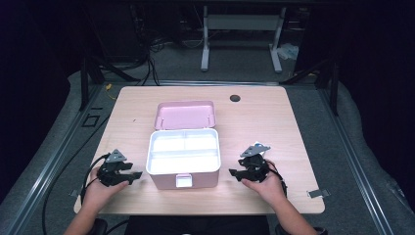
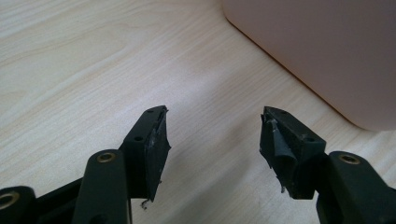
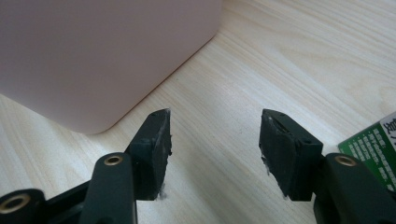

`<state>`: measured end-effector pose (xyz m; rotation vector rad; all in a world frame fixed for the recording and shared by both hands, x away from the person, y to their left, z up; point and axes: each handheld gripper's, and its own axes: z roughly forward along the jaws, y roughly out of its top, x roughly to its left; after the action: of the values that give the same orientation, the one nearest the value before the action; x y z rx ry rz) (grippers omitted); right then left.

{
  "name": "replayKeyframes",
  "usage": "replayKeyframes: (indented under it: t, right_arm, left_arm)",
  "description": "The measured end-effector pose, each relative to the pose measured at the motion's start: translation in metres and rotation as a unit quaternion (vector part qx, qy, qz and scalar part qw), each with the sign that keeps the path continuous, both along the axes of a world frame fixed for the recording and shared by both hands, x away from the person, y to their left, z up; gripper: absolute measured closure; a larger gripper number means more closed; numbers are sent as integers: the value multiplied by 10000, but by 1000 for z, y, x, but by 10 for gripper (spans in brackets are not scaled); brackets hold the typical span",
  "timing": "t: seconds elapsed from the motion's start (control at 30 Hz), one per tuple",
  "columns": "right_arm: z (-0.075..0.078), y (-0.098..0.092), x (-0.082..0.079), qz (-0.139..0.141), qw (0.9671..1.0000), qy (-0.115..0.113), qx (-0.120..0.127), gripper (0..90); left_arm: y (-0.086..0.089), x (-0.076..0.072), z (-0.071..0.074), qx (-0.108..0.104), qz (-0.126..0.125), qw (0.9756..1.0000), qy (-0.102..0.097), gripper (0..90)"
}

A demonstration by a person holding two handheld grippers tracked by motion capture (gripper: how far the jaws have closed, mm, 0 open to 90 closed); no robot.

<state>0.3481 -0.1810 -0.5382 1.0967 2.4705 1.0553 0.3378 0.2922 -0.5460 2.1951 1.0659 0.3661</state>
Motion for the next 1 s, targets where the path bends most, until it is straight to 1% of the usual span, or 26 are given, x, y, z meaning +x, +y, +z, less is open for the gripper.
replayKeyframes:
  t: [0.23, 0.3, 0.33, 0.47, 0.57, 0.67, 0.8, 0.83, 0.9, 0.93, 1.0]
  right_arm:
    - [-1, 0, 1, 32, 9999, 56, 102, 436]
    - [-1, 1, 1, 40, 10000, 49, 76, 436]
    - [-1, 1, 0, 64, 9999, 92, 115, 436]
    - [0, 1, 0, 90, 9999, 97, 111, 437]
    - [-1, 1, 0, 87, 9998, 151, 129, 436]
    - [-1, 1, 0, 77, 9999, 118, 101, 436]
    - [1, 1, -1, 88, 9998, 103, 171, 433]
    - [3, 1, -1, 88, 9998, 88, 169, 429]
    - [3, 1, -1, 85, 9998, 77, 182, 429]
    - [4, 1, -1, 88, 9997, 93, 184, 427]
    - [4, 1, -1, 106, 9997, 91, 204, 426]
  left_arm:
    - [-1, 0, 0, -2, -25, 10000, 1, 413]
    - [-1, 0, 0, 8, -60, 10000, 13, 413]
    - [-2, 0, 0, 35, -67, 10000, 19, 413]
    - [-2, -1, 0, 28, -65, 10000, -5, 414]
    - [-2, -1, 0, 44, -64, 10000, -3, 414]
    - [-1, -1, 1, -5, -36, 10000, -4, 413]
    - [0, -1, 3, -55, -12, 10000, -25, 413]
    - [0, -1, 4, -126, 14, 9999, -25, 412]
    - [0, 0, 6, -130, 4, 9999, -15, 412]
    - [-1, 0, 7, -167, -2, 9999, 4, 412]
    - [-2, 0, 12, -220, -30, 9997, -36, 412]
